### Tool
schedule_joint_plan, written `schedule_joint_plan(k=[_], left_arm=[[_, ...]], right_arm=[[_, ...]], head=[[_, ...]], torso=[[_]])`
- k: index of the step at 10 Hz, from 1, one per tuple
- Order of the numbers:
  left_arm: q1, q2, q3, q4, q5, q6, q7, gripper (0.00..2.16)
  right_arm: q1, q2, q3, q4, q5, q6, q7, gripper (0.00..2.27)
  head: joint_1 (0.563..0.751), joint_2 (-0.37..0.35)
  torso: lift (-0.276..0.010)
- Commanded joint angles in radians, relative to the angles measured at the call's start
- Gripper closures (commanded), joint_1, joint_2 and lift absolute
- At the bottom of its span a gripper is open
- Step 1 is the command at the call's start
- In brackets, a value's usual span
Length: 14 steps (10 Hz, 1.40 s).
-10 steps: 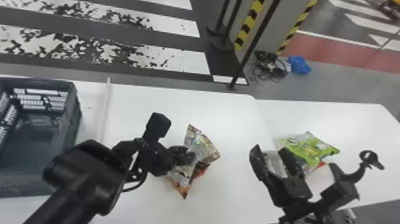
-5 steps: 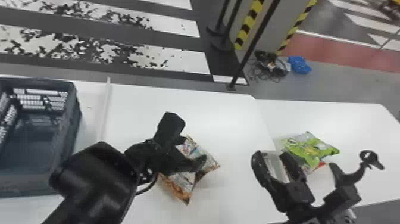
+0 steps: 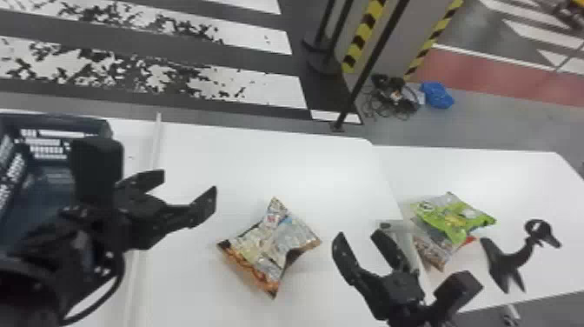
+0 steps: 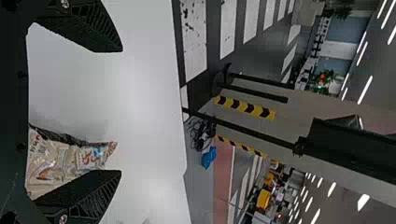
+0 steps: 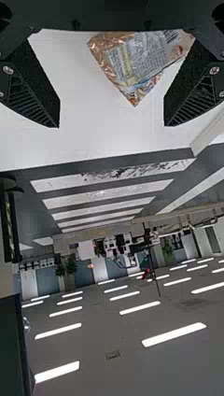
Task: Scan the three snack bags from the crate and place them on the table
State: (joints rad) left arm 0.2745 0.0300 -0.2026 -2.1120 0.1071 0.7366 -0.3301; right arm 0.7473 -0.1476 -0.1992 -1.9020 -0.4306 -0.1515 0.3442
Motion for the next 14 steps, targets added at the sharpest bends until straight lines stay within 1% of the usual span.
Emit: schedule_joint_plan(k=[1,2,3,4,5,6,7,8,9,10,11,13,14], left_arm=[[0.121,0.022,0.112,-0.125,0.042,-0.001,0.006,0.07],[0.192,0.028,0.17,-0.178,0.062,-0.01,0.011,0.07],[0.252,0.031,0.221,-0.212,0.065,-0.038,0.006,0.07],[0.302,0.041,0.265,-0.224,0.065,-0.068,0.003,0.07],[0.348,0.045,0.305,-0.227,0.066,-0.124,-0.003,0.07],[0.361,0.064,0.327,-0.227,0.075,-0.136,-0.007,0.07],[0.373,0.071,0.351,-0.215,0.095,-0.164,-0.007,0.07],[0.388,0.071,0.371,-0.2,0.106,-0.176,-0.015,0.07],[0.407,0.071,0.382,-0.169,0.115,-0.259,-0.015,0.07],[0.433,0.074,0.384,-0.117,0.143,-0.47,-0.015,0.07],[0.44,0.091,0.388,-0.114,0.16,-0.47,-0.023,0.07],[0.463,0.09,0.393,-0.131,0.171,-0.48,-0.03,0.07],[0.463,0.088,0.393,-0.125,0.171,-0.48,-0.033,0.07]], right_arm=[[-0.006,0.01,0.05,-0.003,0.026,0.022,-0.001,0.18],[-0.016,0.02,0.087,-0.002,0.047,0.034,-0.004,0.31],[-0.028,0.033,0.119,0.014,0.07,0.034,-0.004,0.72],[-0.04,0.036,0.139,0.027,0.07,0.065,-0.004,1.34],[-0.059,0.043,0.155,0.047,0.072,0.083,-0.002,1.7],[-0.075,0.063,0.17,0.083,0.067,0.077,-0.001,1.72],[-0.112,0.077,0.188,0.12,0.07,0.077,0.001,1.81],[-0.157,0.079,0.219,0.161,0.072,0.08,-0.001,1.86],[-0.206,0.089,0.239,0.21,0.085,0.083,-0.002,1.86],[-0.238,0.097,0.247,0.256,0.078,0.083,-0.002,1.86],[-0.258,0.103,0.25,0.291,0.076,0.077,-0.005,1.86],[-0.341,0.103,0.239,0.449,0.075,0.028,-0.002,1.86],[-0.355,0.102,0.222,0.511,0.076,0.004,0.012,1.86]], head=[[0.695,-0.35],[0.695,-0.311],[0.695,-0.268],[0.695,-0.195],[0.695,-0.126],[0.695,-0.065],[0.695,-0.015],[0.695,0.006],[0.695,0.051],[0.695,0.091],[0.695,0.119],[0.695,0.13],[0.695,0.122]], torso=[[-0.036],[-0.036],[-0.036],[-0.036],[-0.036],[-0.036],[-0.036],[-0.036],[-0.036],[-0.036],[-0.036],[-0.036],[-0.036]])
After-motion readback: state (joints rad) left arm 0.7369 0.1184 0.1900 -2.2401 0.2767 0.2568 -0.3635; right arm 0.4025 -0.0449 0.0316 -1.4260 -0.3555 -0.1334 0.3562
